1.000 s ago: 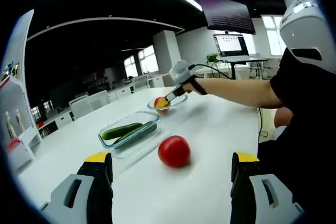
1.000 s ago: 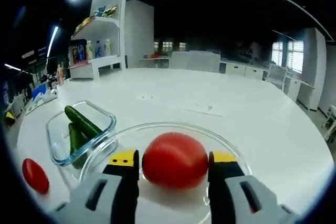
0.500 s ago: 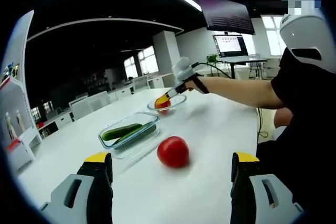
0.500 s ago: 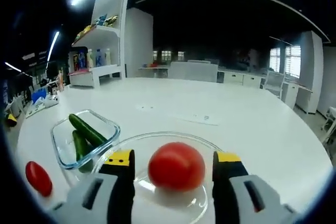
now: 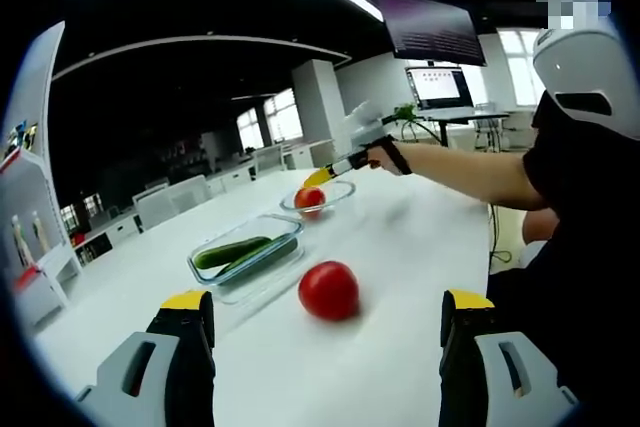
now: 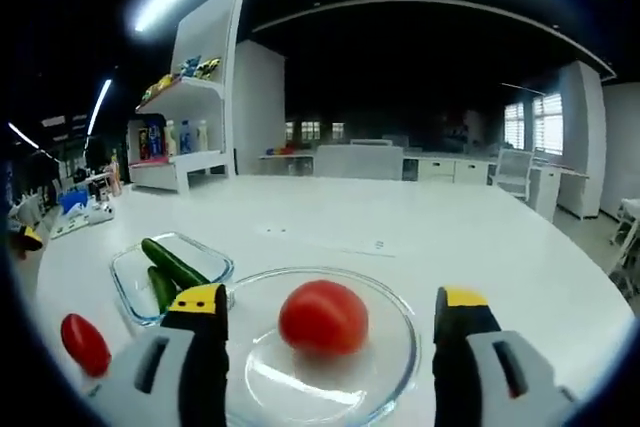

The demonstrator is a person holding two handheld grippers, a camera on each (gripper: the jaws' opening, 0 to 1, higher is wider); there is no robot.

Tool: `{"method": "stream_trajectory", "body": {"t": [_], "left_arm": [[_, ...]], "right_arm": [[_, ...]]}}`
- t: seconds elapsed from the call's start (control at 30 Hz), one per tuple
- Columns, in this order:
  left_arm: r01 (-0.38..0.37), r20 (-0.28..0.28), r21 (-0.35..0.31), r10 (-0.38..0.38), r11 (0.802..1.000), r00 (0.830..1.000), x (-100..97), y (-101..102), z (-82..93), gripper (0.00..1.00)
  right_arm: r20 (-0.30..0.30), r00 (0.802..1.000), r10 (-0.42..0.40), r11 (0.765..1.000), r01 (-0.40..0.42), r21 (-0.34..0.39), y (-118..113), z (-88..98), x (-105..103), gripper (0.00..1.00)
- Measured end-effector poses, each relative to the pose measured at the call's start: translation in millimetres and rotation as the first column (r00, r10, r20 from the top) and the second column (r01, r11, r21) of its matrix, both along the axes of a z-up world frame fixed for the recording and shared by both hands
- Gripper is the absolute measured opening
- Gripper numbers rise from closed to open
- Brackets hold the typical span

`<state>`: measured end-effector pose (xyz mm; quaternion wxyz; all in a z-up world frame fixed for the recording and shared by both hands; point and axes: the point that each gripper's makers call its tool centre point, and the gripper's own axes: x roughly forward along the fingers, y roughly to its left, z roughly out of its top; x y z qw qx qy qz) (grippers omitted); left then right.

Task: Sort the scattered tomatoes and cucumbers on the table and place them into their respective storage containers

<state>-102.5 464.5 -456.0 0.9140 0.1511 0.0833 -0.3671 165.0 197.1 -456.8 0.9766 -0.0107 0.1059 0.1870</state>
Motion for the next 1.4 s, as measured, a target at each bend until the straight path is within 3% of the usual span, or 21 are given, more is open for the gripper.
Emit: {"method": "stream_trajectory", "body": {"t": [0.1,0.3,0.53,0.77,1.03,1.13,1.4], "left_arm": [[-0.001,-0.002,0.001,0.001,1.000,1.000,0.1,0.1,-0.8,0.93],[-0.001,-0.004,0.001,0.001,1.000,1.000,1.0,0.3,-1.8,0.93],[-0.004,-0.005,-0.001,0.004,1.000,1.000,4.0,1.8,-2.0,0.93],[-0.008,-0.010,-0.008,0.008,1.000,1.000,8.3,2.5,-3.0,0.94],[-0.008,-0.004,-0.008,0.008,1.000,1.000,11.5,2.0,-1.0,0.94],[-0.007,-0.008,-0.003,0.007,1.000,1.000,12.4,1.5,-2.3,0.94],[0.003,-0.008,0.003,-0.003,1.000,1.000,13.9,-1.4,-2.5,0.94]], "right_arm": [[0.019,1.000,-0.001,1.000,0.000,0.031,-6.1,7.7,-10.0,0.97],[0.067,0.998,0.004,0.994,-0.011,0.107,-19.5,30.6,-41.8,0.97],[0.091,0.994,0.065,0.993,-0.073,0.095,-29.6,38.5,-79.2,0.97],[0.088,0.987,0.137,0.989,-0.141,0.039,-34.7,31.1,-120.2,0.97],[0.076,0.969,0.236,0.969,-0.241,0.062,-36.3,24.8,-150.7,0.97],[0.020,0.958,0.286,0.954,-0.287,0.089,-34.5,13.5,-160.2,0.97],[-0.035,0.931,0.363,0.930,-0.360,0.071,-27.4,-5.3,-173.1,0.97]]}}
